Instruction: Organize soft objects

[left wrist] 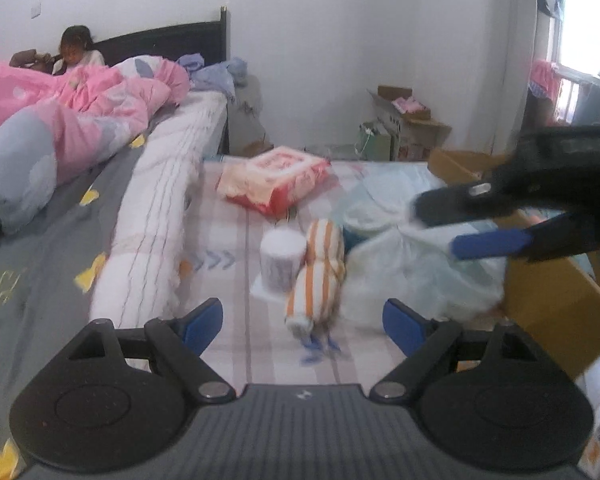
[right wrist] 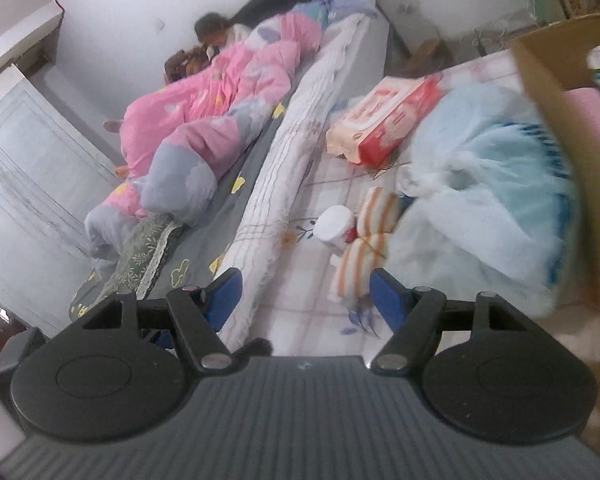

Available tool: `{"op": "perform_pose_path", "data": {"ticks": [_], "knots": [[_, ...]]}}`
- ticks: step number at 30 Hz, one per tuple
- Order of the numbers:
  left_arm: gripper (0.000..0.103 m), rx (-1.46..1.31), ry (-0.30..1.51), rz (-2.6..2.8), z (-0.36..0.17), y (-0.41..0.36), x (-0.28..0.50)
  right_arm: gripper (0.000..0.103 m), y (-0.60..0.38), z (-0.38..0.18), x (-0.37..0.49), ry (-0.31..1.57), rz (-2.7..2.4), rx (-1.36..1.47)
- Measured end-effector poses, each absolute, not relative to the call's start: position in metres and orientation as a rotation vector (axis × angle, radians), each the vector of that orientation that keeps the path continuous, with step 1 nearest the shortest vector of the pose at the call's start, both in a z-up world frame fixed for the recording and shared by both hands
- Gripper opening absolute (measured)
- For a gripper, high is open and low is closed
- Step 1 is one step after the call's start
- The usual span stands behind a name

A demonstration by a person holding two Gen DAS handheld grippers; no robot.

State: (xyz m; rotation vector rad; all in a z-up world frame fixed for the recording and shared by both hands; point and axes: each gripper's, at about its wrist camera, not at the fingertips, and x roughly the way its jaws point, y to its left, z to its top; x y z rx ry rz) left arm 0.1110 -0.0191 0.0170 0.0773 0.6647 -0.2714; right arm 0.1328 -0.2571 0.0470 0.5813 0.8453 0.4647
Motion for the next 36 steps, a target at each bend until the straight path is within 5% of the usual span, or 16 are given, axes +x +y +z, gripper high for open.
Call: {"op": "perform_pose_path", "data": {"ticks": [18, 36], "knots": [[0.059, 0.014, 0.764, -0.209, -0.031, -0.02, 0.238, 0.058, -0.187, -0.011, 0.289, 1.0, 0.46, 0.525], [0.049, 0.006, 0.862, -0.187, -0.042, -0.031, 0.251, 0.049, -0.186, -0.048, 0.297, 1.086, 0.457, 0.655]]}}
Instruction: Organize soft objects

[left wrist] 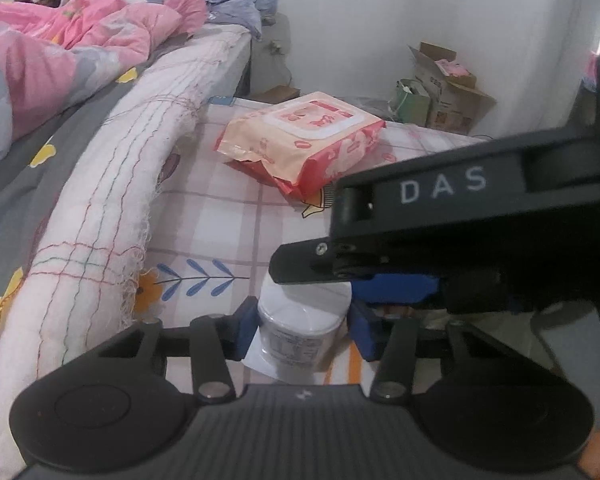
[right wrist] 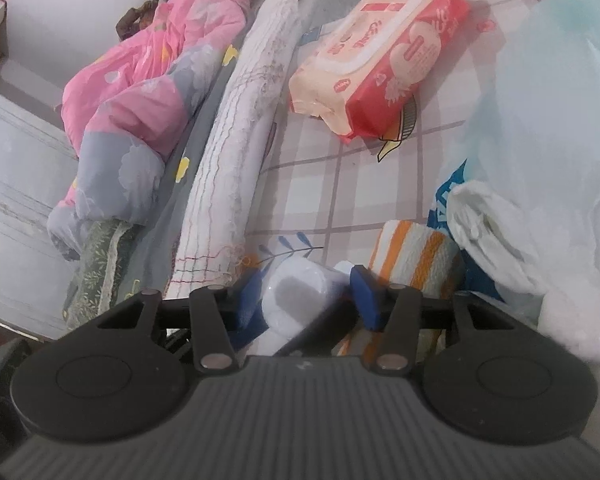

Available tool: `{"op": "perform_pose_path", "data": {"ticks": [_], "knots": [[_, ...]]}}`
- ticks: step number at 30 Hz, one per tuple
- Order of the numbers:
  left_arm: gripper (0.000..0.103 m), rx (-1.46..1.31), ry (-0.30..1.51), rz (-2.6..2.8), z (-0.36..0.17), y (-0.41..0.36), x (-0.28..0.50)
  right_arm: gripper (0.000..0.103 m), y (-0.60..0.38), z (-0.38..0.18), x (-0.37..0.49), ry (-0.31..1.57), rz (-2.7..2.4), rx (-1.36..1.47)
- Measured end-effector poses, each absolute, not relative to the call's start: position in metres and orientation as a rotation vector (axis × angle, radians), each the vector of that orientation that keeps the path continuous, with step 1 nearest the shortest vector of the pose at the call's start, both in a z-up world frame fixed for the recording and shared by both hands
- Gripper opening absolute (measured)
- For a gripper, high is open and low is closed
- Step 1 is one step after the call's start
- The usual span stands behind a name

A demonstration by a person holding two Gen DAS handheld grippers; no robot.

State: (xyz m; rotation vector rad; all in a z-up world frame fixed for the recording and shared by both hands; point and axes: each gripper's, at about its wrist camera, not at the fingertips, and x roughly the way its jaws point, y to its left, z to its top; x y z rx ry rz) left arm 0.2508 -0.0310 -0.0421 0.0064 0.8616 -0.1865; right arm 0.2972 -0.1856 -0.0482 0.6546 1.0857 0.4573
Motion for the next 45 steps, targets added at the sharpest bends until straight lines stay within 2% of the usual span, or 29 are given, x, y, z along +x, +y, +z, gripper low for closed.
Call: {"op": "perform_pose_path", "data": {"ticks": [12, 16, 19, 23, 30, 34, 39, 40, 43, 45], "knots": [[0.048, -0.043, 0.808, -0.156, -0.004, -0.006, 0.216, 0.047, -0.201, -0.028, 0.27, 1.035, 0.499, 0.733], [0.048, -0.159, 0.822, -0.19, 0.005, 0.013, 0.199, 0.048, -0.214, -0.022, 0.254, 1.024, 0.484, 0.784], [0.048, -0.289, 0.834, -0.232, 0.008, 0.027, 0.19, 0.053, -0.225, -0.018, 0.238, 1.008, 0.493, 0.853], [0.048, -0.442, 0.876, -0.29, -0.002, 0.035, 0.181, 0.057, -0.239, -0.015, 0.212, 0.982, 0.48, 0.906], [0.049, -0.672, 1.005, -0.308, -0.053, 0.035, 0.18, 0.057, -0.244, -0.028, 0.177, 0.996, 0.417, 0.856], [0.049, -0.685, 1.019, -0.29, -0.063, 0.037, 0.179, 0.047, -0.239, -0.041, 0.17, 1.027, 0.384, 0.801], [0.049, -0.688, 1.011, -0.272, -0.061, 0.041, 0.178, 0.04, -0.231, -0.046, 0.168, 1.03, 0.379, 0.736], [0.052, -0.684, 1.009, -0.26, -0.06, 0.042, 0.179, 0.037, -0.23, -0.046, 0.169, 1.034, 0.376, 0.723], [0.059, -0.664, 1.0, -0.216, -0.058, 0.045, 0.177, 0.035, -0.226, -0.052, 0.17, 1.058, 0.377, 0.71], [0.06, -0.649, 0.983, -0.182, -0.056, 0.049, 0.176, 0.035, -0.222, -0.055, 0.171, 1.068, 0.383, 0.707]]}}
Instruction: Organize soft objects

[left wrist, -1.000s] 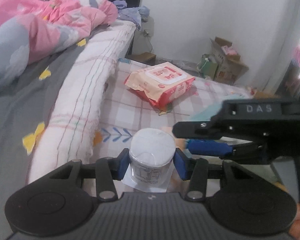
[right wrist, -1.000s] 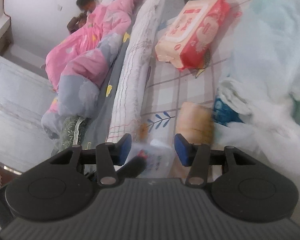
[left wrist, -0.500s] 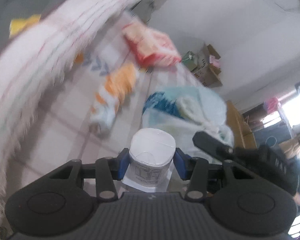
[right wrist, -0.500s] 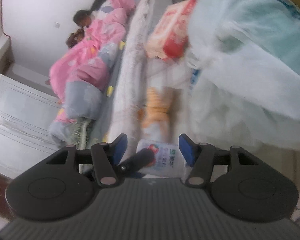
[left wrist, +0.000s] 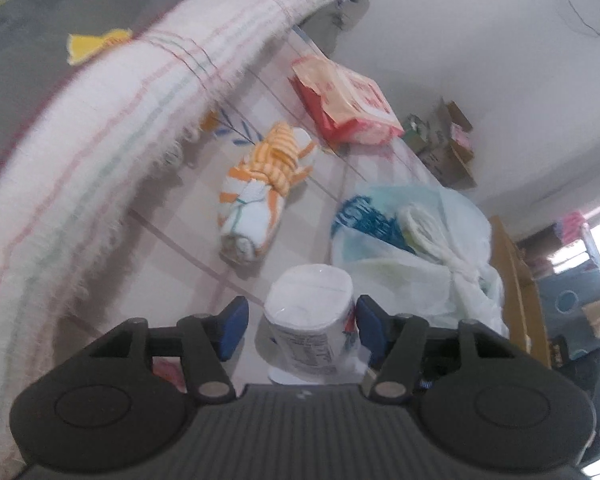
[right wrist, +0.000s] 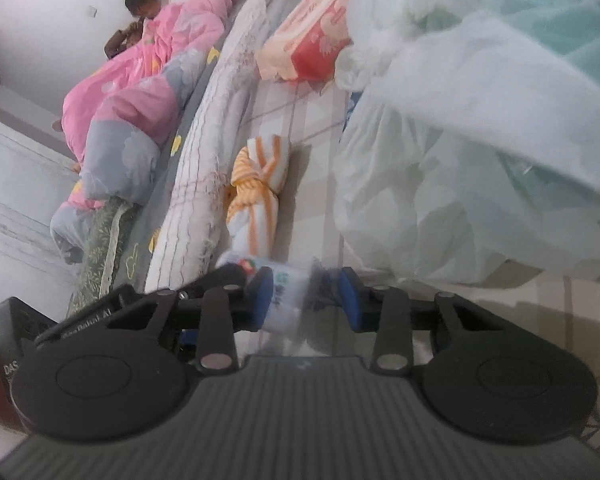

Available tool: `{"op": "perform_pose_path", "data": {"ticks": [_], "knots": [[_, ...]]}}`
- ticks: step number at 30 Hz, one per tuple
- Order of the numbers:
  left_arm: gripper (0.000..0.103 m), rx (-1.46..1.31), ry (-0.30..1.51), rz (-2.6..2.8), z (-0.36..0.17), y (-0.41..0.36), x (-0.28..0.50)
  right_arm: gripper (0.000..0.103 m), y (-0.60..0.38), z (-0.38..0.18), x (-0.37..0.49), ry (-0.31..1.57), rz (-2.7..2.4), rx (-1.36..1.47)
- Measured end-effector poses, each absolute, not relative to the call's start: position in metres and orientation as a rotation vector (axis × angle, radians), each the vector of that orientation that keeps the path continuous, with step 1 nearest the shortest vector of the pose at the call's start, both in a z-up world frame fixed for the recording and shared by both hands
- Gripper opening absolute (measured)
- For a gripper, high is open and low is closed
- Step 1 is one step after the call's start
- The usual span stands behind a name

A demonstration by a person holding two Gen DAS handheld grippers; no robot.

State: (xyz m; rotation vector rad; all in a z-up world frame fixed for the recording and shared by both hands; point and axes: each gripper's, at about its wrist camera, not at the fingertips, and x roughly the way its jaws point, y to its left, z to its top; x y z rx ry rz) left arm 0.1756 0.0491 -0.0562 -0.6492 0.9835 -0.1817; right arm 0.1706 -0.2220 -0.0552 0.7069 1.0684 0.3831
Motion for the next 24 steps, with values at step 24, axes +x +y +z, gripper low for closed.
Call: {"op": "perform_pose_path", "data": {"ticks": [24], "knots": [[0.053, 0.078, 0.838, -0.227, -0.015, -0.034, 0.145, 0.039, -0.251, -0.055, 0.165, 0.999, 0.305, 0.825]]}}
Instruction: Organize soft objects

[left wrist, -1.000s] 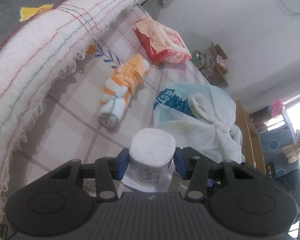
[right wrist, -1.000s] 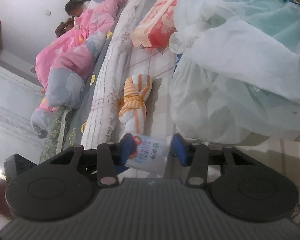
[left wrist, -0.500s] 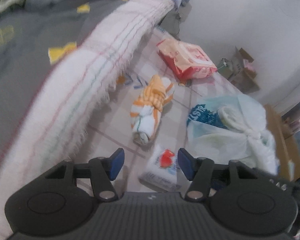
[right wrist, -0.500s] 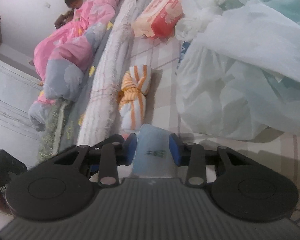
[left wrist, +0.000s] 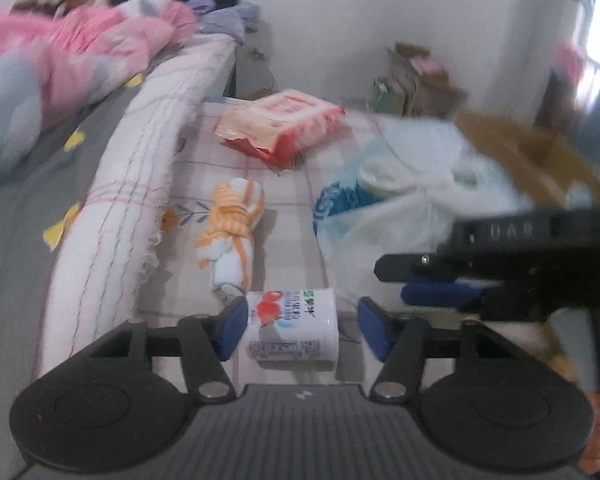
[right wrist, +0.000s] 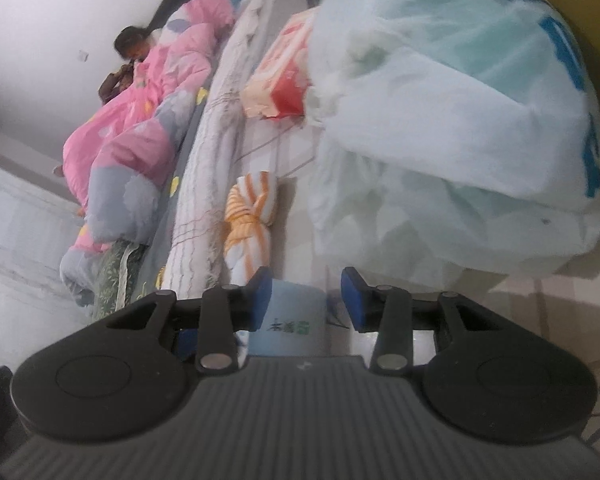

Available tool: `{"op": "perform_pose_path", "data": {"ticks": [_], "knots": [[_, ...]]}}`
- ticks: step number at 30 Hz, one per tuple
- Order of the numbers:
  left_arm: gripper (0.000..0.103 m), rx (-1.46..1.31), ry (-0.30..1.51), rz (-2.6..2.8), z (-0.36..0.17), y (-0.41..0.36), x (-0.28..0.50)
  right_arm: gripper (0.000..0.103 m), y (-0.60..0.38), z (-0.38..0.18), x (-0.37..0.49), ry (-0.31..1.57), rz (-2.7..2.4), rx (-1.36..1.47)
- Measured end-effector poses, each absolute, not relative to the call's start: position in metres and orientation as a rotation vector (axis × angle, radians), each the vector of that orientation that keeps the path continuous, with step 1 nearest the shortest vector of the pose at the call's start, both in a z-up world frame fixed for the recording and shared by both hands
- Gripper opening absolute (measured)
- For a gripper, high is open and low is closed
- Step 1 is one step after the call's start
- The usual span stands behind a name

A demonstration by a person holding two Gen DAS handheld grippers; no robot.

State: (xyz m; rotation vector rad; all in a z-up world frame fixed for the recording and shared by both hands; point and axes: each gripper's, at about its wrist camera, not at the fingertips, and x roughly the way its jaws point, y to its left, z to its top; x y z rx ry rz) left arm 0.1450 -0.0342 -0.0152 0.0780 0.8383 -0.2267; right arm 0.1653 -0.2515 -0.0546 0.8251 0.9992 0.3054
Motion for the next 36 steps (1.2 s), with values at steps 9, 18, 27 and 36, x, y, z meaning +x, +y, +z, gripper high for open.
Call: {"op": "perform_pose_path", "data": {"ticks": [9, 18, 27, 36], "knots": [[0.002, 0.072, 0.84, -0.212, -0.024, -0.042, 0.153, 0.041, -0.257, -0.062, 0.163, 1.005, 0.301, 0.829], [0.001, -0.404, 0.883, -0.23, -0.021, 0.039, 0.167, 0.048, -0.243, -0.069, 0.176, 1.026, 0.36, 0.898], [0.002, -0.585, 0.878, -0.19, -0.026, 0.083, 0.171, 0.062, -0.214, -0.092, 0.196, 1.083, 0.404, 1.074], [0.016, -0.583, 0.916, -0.155, -0.033, 0.099, 0.168, 0.039, -0.162, -0.092, 0.212, 1.149, 0.516, 0.992]]}}
